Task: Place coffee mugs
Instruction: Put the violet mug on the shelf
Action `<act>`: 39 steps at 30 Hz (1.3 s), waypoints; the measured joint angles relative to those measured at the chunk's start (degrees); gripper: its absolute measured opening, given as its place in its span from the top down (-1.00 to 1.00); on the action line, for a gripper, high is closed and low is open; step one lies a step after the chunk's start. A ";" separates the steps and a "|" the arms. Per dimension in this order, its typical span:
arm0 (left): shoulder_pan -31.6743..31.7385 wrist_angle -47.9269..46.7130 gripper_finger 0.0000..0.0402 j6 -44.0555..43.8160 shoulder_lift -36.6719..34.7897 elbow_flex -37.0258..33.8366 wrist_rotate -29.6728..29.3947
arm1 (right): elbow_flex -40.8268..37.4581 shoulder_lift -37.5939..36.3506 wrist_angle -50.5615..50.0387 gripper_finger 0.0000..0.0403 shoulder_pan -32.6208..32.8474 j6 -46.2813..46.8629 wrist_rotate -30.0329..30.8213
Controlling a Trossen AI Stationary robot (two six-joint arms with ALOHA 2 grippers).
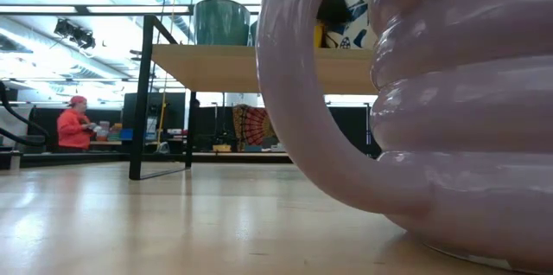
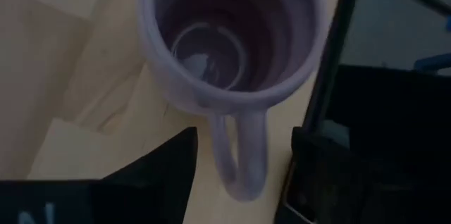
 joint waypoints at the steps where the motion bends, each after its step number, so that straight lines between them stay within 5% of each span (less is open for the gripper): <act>1: 0.02 -0.07 -0.17 -0.03 0.55 0.00 0.43 | 0.00 0.00 0.03 0.44 0.00 0.00 0.00; 9: 0.48 -0.62 0.01 -0.44 0.90 0.00 -0.96 | 0.00 0.00 0.33 0.44 0.00 0.00 0.00; 21: 0.88 -1.12 0.68 -0.41 0.90 0.00 0.13 | 0.00 0.00 0.15 0.44 0.00 0.00 -0.02; 39: 0.68 -14.55 0.70 -2.06 -3.00 3.63 -2.07 | 0.00 0.00 -0.09 0.44 0.00 0.02 -0.04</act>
